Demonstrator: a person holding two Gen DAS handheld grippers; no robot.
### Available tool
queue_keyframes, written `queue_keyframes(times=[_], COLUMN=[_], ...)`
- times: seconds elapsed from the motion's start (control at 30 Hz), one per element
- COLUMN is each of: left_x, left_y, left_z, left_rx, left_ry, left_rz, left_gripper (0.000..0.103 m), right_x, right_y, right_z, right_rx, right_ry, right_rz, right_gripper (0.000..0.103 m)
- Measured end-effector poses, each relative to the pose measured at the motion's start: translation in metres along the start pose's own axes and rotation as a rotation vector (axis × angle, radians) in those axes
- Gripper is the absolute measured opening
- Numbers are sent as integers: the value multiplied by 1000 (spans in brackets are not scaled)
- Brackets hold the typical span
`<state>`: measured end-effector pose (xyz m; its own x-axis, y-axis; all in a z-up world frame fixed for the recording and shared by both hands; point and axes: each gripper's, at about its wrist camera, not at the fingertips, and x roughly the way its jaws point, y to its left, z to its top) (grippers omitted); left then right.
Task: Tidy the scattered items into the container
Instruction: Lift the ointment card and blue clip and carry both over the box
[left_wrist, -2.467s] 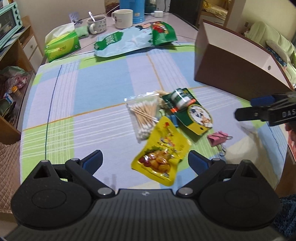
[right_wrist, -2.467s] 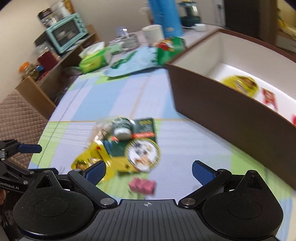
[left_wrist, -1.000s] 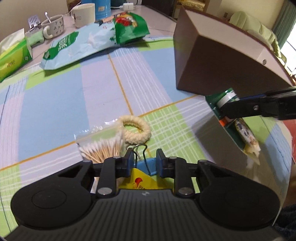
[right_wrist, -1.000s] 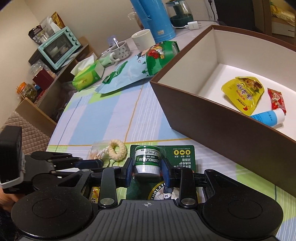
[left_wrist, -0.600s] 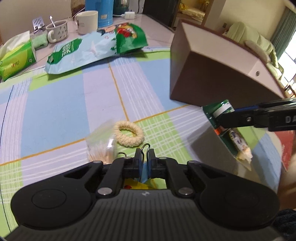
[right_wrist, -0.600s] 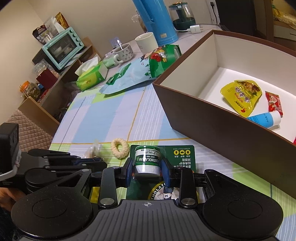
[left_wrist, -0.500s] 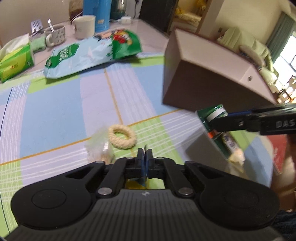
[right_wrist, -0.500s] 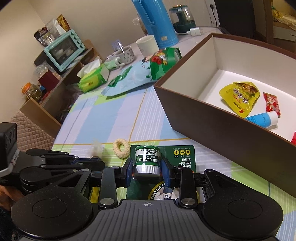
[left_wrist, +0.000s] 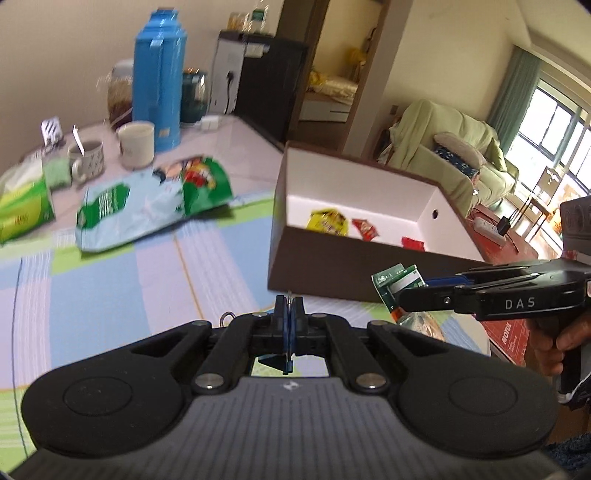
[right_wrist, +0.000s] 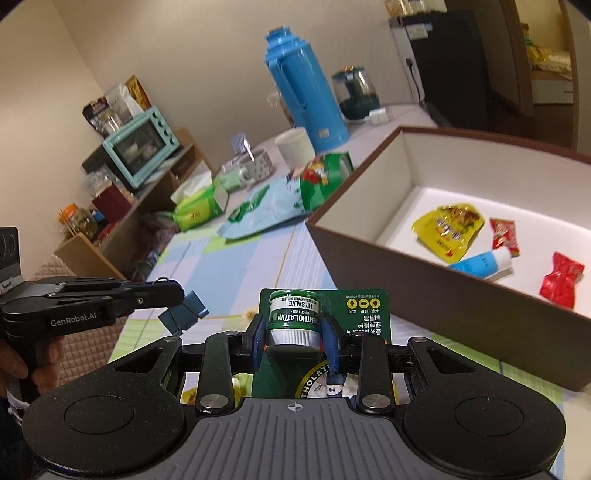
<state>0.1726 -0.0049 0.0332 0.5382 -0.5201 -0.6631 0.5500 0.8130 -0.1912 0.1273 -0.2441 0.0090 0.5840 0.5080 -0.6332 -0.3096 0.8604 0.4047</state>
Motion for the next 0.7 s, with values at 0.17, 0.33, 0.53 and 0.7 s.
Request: queue_keyframes(times=[0.17,0.33,0.53,0.7], left_x=[-6,-7,-7,-1], left_y=[-20,-38,-59,-77], left_z=[6,11,22,38], left_rx=[58,118,183,240], left_ry=[10,15,-3,-24], left_rz=[12,3,-27,-52], left_gripper=[0,0,0,0], right_x=[-18,-35,-56,-79], right_y=[0,-5,-11,-22], right_z=[-2,-4,-2,11], right_rx=[0,5,1,0], right_ry=[-34,-57,-87,-126], right_rz=[-6,-18,-36,-41], right_gripper=[32,32,32,32])
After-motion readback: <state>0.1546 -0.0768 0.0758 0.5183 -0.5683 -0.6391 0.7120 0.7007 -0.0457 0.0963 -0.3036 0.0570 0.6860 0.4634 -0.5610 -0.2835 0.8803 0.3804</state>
